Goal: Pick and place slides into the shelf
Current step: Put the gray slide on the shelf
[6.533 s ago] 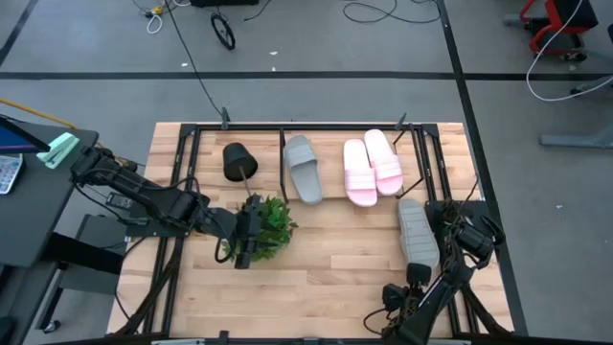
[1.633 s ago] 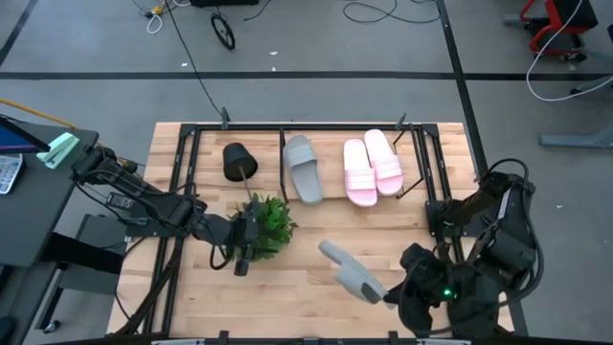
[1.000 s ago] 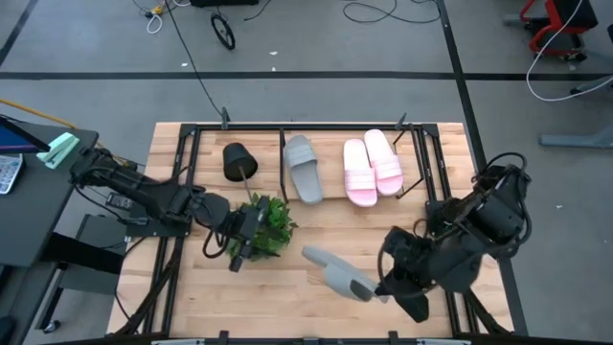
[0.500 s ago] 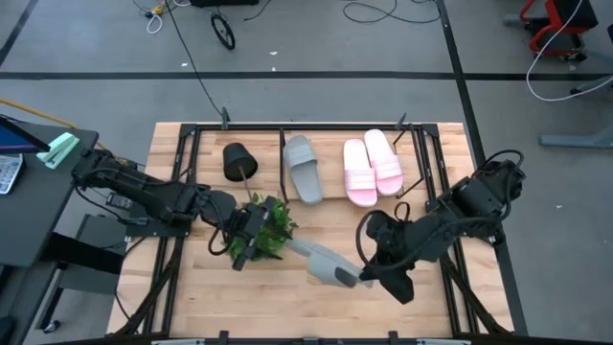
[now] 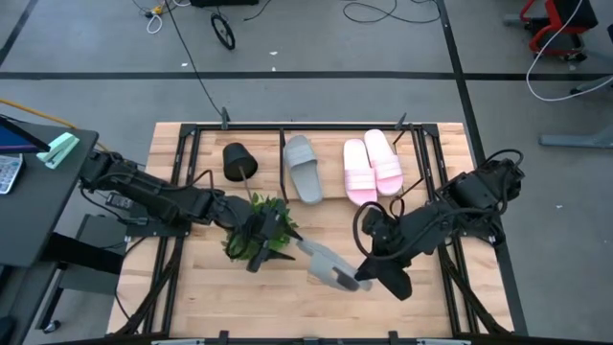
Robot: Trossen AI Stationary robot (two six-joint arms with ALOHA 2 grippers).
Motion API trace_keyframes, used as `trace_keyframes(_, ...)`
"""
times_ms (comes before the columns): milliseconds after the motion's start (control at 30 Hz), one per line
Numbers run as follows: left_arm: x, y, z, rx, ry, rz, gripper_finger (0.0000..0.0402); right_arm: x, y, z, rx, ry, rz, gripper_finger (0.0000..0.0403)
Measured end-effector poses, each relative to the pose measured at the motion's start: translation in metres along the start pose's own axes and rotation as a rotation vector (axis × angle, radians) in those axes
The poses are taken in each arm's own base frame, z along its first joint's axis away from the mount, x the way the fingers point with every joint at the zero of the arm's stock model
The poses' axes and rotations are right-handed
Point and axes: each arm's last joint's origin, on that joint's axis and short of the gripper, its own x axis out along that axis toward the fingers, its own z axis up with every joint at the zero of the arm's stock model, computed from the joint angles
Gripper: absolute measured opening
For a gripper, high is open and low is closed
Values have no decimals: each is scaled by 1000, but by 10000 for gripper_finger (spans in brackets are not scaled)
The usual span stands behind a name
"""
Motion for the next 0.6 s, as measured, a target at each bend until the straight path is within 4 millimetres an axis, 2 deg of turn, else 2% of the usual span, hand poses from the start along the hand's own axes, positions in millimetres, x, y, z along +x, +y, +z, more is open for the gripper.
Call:
trace_keyframes(200, -1, 10, 0, -13, 7, 35, 250, 0, 7, -4, 11, -9, 44, 7)
trace_keyframes(467, -1, 10, 0, -15, 3, 36, 251, 0, 8, -6, 9, -10, 49, 7)
trace_keyframes(600, -1, 10, 1, -49, -7, 36, 229, 0, 10, -5, 5, -21, 67, 7)
